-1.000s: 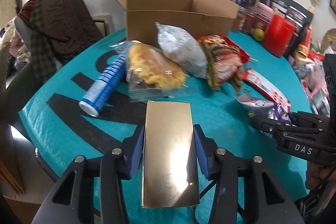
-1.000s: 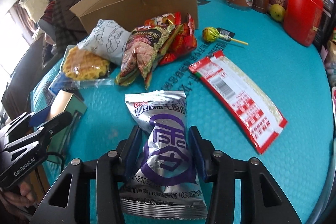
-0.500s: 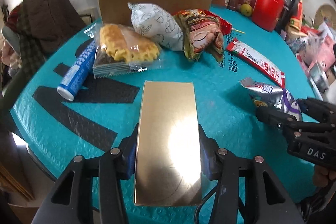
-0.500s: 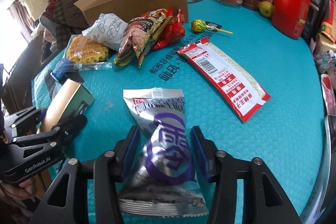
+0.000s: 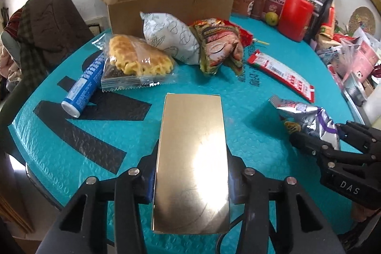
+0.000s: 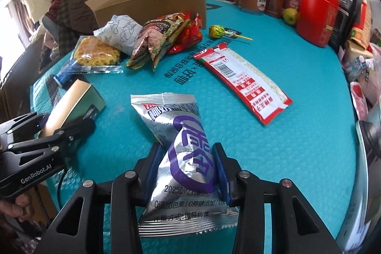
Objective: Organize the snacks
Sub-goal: 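Lift both held snacks and carry them toward the cardboard box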
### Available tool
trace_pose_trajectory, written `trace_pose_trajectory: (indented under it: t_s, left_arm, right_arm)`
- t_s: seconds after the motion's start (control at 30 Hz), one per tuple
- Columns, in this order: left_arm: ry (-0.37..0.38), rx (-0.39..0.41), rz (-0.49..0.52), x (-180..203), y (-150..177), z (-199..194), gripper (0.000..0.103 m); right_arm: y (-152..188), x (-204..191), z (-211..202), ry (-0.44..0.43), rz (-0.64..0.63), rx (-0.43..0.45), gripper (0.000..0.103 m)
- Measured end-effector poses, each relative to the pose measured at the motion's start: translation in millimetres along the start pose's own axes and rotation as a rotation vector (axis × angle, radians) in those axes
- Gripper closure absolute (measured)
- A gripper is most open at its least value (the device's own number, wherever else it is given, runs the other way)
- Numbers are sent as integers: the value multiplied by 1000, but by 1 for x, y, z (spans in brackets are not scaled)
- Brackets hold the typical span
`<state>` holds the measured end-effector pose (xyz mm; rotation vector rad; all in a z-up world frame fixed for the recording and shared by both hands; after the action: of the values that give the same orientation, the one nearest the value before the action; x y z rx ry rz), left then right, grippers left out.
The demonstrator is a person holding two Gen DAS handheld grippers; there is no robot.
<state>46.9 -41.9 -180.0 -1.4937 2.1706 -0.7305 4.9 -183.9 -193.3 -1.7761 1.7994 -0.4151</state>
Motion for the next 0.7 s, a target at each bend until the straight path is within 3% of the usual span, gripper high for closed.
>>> trace_pose_trajectory:
  t_s: [0.33,0.7]
  left_arm:
    - [34,52,-23,-4,-3,-26,59]
    - [38,130,-54,-16,-36,-57,59]
  right_arm:
    - [-1,-21,-22,-50,13,45,61]
    - [-31,-49,-46,-115,-30,102,61]
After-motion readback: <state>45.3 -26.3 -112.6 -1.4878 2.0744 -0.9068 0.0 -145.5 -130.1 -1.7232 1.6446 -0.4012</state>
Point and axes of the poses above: each gripper's, at about its wrist camera, not at the fingertips, and z roughly the way its jaws point, x to its right, y to its underside, the point moved 7 cm from there along z, roughly the way its jaws point, and after that the axes turned 8 degrees about -y, right-handed, at the moved point
